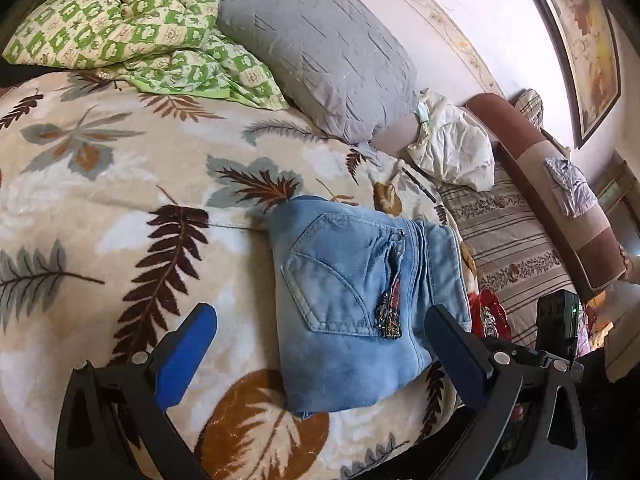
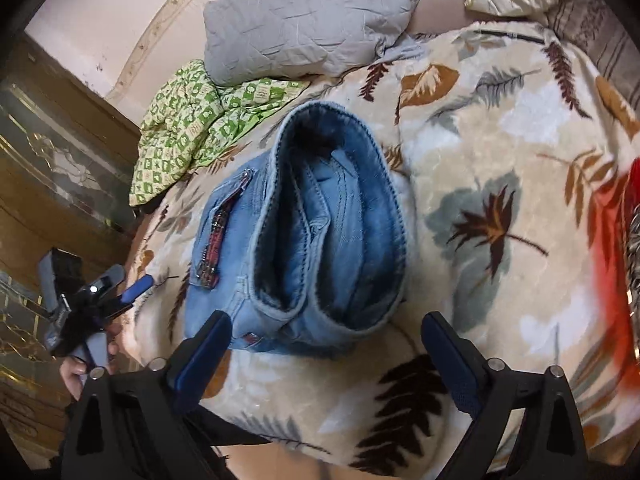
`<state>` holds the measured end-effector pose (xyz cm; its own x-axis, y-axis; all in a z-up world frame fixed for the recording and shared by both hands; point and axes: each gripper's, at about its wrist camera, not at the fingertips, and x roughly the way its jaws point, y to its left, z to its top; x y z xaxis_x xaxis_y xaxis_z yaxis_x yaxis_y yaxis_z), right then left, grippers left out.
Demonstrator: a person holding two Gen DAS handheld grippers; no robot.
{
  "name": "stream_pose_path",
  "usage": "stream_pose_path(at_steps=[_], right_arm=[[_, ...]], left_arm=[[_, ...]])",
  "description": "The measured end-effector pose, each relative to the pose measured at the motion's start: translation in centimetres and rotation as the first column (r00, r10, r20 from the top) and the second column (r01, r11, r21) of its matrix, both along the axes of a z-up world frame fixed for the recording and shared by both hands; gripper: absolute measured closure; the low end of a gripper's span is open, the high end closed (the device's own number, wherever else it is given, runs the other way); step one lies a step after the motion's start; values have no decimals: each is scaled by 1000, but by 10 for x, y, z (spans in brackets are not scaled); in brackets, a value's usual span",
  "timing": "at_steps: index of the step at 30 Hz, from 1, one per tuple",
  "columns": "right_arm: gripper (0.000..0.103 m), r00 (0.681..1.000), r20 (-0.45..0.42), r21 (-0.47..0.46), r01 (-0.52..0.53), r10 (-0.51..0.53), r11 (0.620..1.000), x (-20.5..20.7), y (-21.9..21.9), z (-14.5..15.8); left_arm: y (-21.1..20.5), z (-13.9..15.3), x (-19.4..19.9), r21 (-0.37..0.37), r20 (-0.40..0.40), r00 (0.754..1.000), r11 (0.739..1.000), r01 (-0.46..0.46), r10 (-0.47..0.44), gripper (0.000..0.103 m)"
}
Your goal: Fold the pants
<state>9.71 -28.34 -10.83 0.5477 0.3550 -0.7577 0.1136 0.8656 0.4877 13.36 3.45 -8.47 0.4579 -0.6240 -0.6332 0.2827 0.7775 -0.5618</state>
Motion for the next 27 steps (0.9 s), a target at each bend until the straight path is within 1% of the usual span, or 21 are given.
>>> stream_pose_path(at_steps=[4, 7, 9, 11, 12, 14, 17, 18, 20, 23, 24, 27], right_arm=[[4, 1000, -5, 57, 2, -2, 998, 7, 3, -8], [4, 1000, -28, 89, 16, -14, 996, 16, 8, -23], [2, 998, -42, 107, 43, -38, 993, 22, 9, -33], [2, 996, -50, 138, 79, -73, 987, 27, 9, -42], [2, 994, -56, 163, 104, -96, 981, 29, 8, -47], [2, 992, -60, 180, 122, -113, 976, 31, 9, -49], [2, 992, -42, 160, 124, -119, 979, 30, 13, -44], [2, 989, -58, 162, 141, -134, 977, 27, 10, -44], [2, 988, -73, 195, 148, -136, 970, 24, 6, -47], [2, 985, -106, 214, 155, -134, 964, 21, 4, -57], [2, 984, -115, 235, 159, -135, 959, 23, 4, -63], [2, 985, -106, 277, 160, -135, 947, 33, 9, -72]], left_arm=[[-14, -6, 15, 18, -18, 999, 999, 30, -30, 0], [-29, -13, 35, 31, -41, 998, 998, 53, -51, 0], [-40, -20, 49, 35, -57, 996, 997, 68, -66, 0], [-50, -27, 60, 20, -84, 993, 996, 90, -88, 0], [-55, -32, 66, 12, -110, 989, 995, 101, -99, 0], [-61, -38, 71, 6, -130, 985, 993, 115, -114, 0], [-65, -45, 74, 20, -144, 983, 993, 117, -113, 0], [-65, -46, 75, 18, -146, 983, 993, 116, -113, 0], [-64, -49, 77, 7, -154, 981, 993, 116, -114, 0], [-65, -55, 80, -15, -178, 977, 993, 116, -117, 0], [-65, -58, 81, -27, -188, 975, 993, 119, -122, 0], [-67, -61, 82, -52, -193, 972, 991, 127, -135, 0]])
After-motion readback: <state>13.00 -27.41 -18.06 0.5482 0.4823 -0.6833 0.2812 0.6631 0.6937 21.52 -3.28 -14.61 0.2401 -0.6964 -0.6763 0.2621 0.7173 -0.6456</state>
